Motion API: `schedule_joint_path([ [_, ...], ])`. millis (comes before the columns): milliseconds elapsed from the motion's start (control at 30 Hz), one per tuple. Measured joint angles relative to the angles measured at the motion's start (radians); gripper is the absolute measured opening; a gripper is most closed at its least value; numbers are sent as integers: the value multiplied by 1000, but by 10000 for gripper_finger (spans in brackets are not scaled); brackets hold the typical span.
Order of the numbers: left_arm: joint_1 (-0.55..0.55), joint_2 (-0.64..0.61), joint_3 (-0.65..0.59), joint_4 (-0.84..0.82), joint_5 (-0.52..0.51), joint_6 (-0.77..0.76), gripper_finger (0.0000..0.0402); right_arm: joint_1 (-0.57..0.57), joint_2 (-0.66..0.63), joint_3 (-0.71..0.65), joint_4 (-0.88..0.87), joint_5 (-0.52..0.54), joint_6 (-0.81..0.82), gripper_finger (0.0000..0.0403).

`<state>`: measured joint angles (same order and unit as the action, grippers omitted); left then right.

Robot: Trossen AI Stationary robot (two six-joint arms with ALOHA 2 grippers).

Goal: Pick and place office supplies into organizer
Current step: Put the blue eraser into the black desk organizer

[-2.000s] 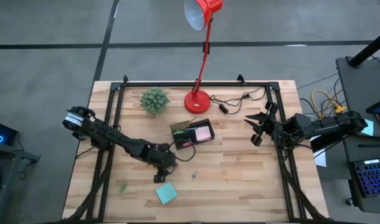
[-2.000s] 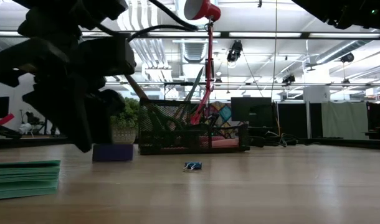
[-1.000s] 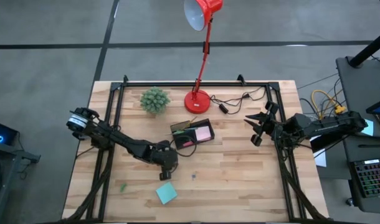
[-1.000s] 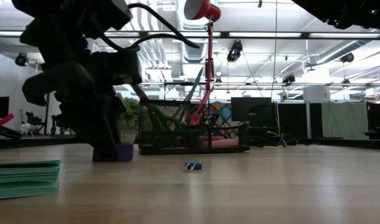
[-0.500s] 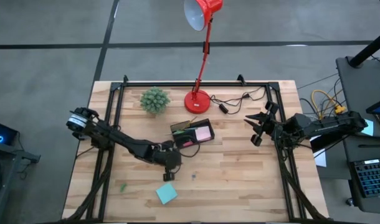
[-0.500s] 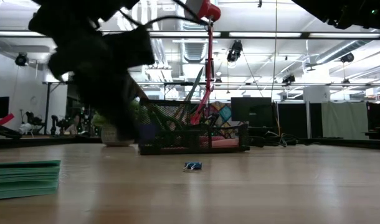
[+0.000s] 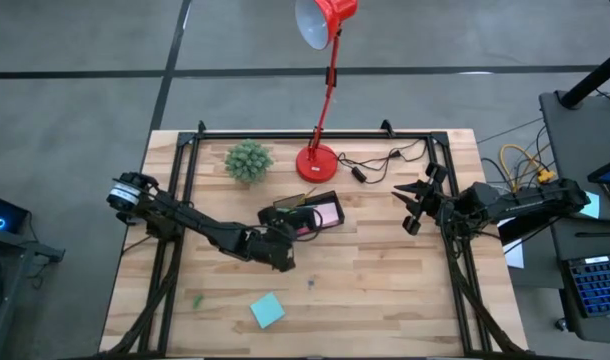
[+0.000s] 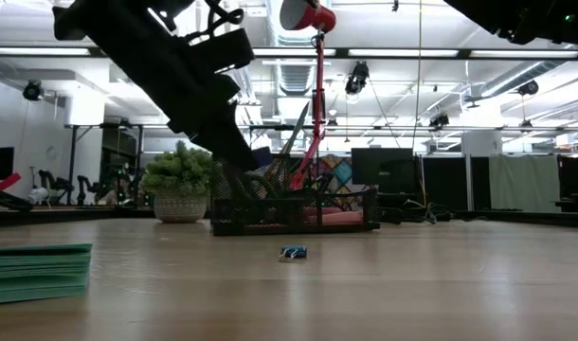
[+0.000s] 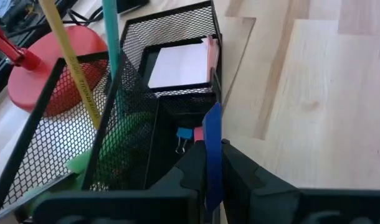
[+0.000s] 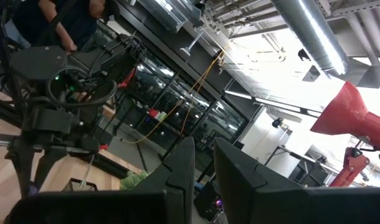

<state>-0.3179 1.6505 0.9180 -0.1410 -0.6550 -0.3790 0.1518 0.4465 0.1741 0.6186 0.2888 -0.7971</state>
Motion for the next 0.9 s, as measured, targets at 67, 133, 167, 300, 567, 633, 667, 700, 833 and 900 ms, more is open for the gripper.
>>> schedule_joint_path([
  [67, 3, 0, -5, -1, -11, -2, 12, 0, 0, 0, 0, 0, 0, 52],
  [133, 10, 10, -10, -3, -14, -4, 12, 0, 0, 0, 0, 0, 0, 52],
  [167, 13, 16, -11, -1, -14, -4, 12, 0, 0, 0, 0, 0, 0, 52],
  [300, 28, 55, -16, 2, -16, -7, 12, 0, 0, 0, 0, 0, 0, 52],
  [567, 31, 113, -1, 4, -18, -7, 13, 0, 0, 0, 0, 0, 0, 52],
  [633, 31, 111, 2, 2, -14, -7, 16, 0, 0, 0, 0, 0, 0, 52],
  [667, 31, 109, 2, 2, -10, -7, 20, 0, 0, 0, 0, 0, 0, 52],
  [700, 31, 103, 2, 1, -8, -7, 25, 0, 0, 0, 0, 0, 0, 52],
  [833, 31, 82, 2, 2, -6, -5, 57, 0, 0, 0, 0, 0, 0, 52],
  [900, 31, 77, 2, 1, -6, -2, 78, 0, 0, 0, 0, 0, 0, 52],
])
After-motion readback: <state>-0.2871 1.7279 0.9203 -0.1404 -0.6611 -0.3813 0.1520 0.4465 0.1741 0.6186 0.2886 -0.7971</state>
